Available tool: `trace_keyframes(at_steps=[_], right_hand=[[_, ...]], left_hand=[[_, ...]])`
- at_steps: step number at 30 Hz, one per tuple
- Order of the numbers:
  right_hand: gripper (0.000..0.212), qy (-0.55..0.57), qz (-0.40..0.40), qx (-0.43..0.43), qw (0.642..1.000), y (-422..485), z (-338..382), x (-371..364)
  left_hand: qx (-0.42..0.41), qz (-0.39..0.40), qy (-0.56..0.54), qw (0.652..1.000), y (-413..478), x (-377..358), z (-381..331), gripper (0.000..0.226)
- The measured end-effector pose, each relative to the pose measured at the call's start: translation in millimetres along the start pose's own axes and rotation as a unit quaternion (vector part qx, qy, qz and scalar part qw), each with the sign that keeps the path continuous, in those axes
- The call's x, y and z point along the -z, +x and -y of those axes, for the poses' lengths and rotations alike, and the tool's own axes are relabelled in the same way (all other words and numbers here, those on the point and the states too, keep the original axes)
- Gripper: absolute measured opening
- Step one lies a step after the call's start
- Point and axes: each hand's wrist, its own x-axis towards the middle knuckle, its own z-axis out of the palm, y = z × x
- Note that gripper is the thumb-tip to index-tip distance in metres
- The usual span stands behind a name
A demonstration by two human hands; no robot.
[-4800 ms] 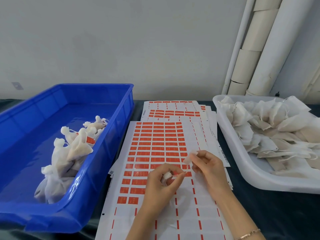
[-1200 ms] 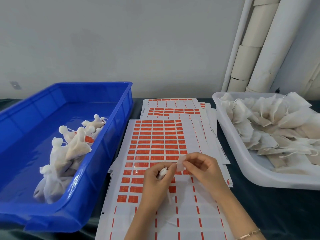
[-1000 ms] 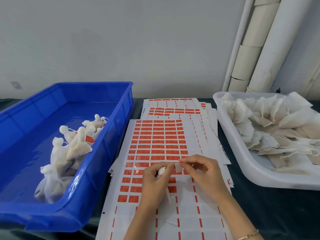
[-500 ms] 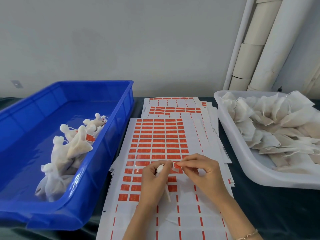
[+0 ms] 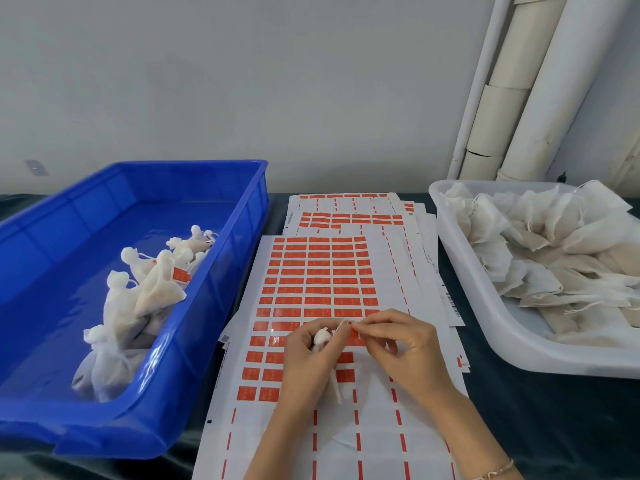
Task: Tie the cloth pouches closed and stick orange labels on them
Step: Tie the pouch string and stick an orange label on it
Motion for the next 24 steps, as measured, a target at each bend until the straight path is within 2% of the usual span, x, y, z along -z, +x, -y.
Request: trace_keyframes(at_steps=[5, 9, 13, 16, 19, 22, 24], right_hand=[[0.014, 0.042, -0.022, -0.042, 0.998, 1.6, -0.1, 1.2], [0.023, 0.049, -0.02, -0.104, 0.993, 1.9, 0.2, 0.7], [0.014, 0.065, -0.014, -0.133, 0.989, 2.0, -1.8, 0.5], [0.015, 0.081, -0.02, -0.174, 0.981, 3.2, -3.5, 2.4], [0.018, 0.087, -0.02, -0.194, 0.977, 5.2, -3.6, 3.0], [0.02, 0.095, -0.016, -0.206, 0.974, 6.0, -3.9, 3.3], [0.014, 0.102, -0.009, -0.212, 0.972, 8.3, -1.2, 3.9]], left_hand=[[-0.025, 0.011, 0.026, 0.999, -0.1, -0.3, 6.0, 0.008], [-0.032, 0.026, 0.031, 0.999, 1.0, -1.0, 5.8, 0.008], [-0.035, 0.027, 0.036, 0.998, 0.3, -1.9, 4.1, 0.012], [-0.029, 0.008, 0.013, 0.999, -1.4, -1.6, 2.8, 0.007], [-0.028, 0.017, -0.021, 0.999, -5.7, 1.8, -1.6, 0.019], [-0.024, 0.019, 0.019, 0.999, -13.6, 4.6, -7.3, 0.011], [-0.015, 0.02, 0.072, 0.997, -19.7, 7.5, -14.6, 0.017]])
